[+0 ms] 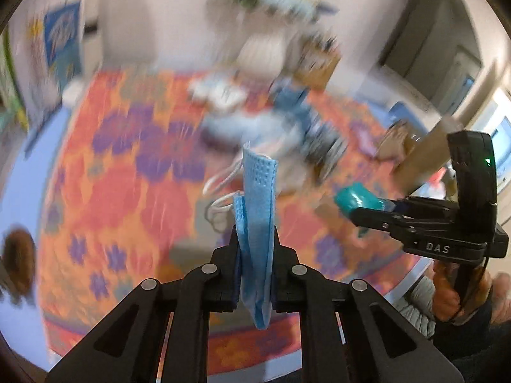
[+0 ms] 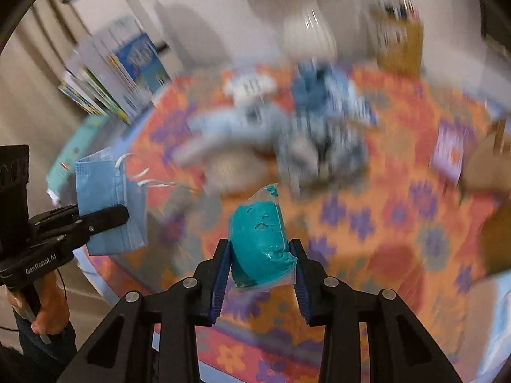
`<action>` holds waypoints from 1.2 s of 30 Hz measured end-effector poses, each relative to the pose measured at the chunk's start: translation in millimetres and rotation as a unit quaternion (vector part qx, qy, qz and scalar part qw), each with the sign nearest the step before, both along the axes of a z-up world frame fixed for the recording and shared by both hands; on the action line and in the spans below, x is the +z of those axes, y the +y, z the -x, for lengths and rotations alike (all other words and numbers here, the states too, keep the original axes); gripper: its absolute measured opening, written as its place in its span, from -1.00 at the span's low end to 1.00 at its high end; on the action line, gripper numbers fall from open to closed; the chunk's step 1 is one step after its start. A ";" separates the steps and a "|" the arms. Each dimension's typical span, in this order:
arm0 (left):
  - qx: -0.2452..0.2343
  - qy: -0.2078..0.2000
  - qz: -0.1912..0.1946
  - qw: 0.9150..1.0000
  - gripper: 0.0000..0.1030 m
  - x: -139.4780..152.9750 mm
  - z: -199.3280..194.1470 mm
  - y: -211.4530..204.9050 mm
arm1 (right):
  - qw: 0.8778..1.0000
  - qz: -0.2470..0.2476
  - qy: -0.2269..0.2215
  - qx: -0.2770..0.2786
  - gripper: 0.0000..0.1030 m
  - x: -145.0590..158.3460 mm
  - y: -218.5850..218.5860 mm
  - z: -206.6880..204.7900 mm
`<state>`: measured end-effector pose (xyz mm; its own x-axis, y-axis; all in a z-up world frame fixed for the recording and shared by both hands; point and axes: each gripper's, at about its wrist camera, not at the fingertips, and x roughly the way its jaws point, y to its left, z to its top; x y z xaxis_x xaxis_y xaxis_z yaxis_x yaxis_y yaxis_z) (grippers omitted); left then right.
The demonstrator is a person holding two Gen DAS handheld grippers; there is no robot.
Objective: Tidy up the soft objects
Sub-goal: 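Lift the face mask and teal pouch off the table with both tools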
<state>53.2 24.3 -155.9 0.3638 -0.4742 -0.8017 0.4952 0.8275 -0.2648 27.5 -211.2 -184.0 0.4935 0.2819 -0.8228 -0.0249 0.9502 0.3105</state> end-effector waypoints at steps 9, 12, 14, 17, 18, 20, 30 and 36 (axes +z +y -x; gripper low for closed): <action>0.043 0.026 -0.066 0.997 -0.11 -36.8 -12.5 25.4 | 1.000 0.023 0.012 -0.018 0.32 -25.2 -1.4 -3.0; 0.042 0.025 -0.082 0.995 0.56 -37.8 -5.8 26.1 | 0.999 0.037 0.013 -0.020 0.36 -25.8 -0.9 -0.2; 0.031 0.030 -0.078 0.996 0.56 -39.1 0.1 22.8 | 0.999 0.033 0.012 -0.021 0.41 -27.9 -0.9 -0.3; 0.030 0.025 -0.092 0.995 0.57 -44.4 4.4 11.9 | 0.999 0.035 0.008 -0.025 0.42 -28.6 -2.4 -0.3; 0.034 0.013 -0.105 0.994 0.56 -45.5 5.6 7.6 | 0.999 0.038 0.008 -0.028 0.42 -28.6 -2.5 -1.6; 0.040 0.000 -0.126 0.991 0.53 -47.7 7.6 2.1 | 0.998 0.053 0.008 -0.035 0.42 -29.4 2.6 -3.7; 0.023 -0.023 -0.102 0.994 -0.66 -32.9 17.6 -4.0 | 0.993 0.111 -0.018 -0.028 -0.10 -14.0 17.6 5.3; -0.006 -0.046 -0.053 0.998 -0.66 0.8 29.2 -23.8 | 0.991 0.113 -0.059 -0.046 -0.12 22.1 5.4 23.0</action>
